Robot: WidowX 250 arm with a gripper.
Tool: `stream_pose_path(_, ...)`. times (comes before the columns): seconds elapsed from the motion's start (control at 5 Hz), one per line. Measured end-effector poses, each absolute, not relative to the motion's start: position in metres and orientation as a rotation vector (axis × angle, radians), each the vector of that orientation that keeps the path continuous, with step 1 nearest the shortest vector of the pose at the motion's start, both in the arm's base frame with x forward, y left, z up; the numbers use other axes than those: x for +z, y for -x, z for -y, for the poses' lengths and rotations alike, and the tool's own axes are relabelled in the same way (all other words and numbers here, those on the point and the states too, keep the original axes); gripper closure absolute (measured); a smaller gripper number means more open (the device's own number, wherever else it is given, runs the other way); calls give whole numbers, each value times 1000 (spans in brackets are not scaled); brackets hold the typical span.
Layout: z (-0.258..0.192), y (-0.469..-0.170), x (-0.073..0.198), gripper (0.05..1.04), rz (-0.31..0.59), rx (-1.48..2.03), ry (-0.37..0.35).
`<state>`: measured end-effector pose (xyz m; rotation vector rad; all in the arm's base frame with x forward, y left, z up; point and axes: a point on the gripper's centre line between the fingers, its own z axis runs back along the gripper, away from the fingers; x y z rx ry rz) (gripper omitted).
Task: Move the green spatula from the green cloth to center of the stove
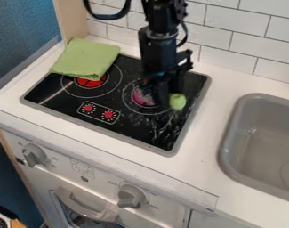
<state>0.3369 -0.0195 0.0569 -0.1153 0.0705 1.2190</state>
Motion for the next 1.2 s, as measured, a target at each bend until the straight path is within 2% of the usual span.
stream_pose_path(0.4,26,-369,66,757,-64,1221,176)
stream_pose_path(0.6,25,-375,65,757,-65,1226,178)
stream_pose_path(0.8,16,-364,52,757,-91,1257,159)
stream_pose_path(1.0,2,-350,58,757,-44,1256,140)
stream_pose_path(1.2,-13,-333,50,757,-8,1301,127)
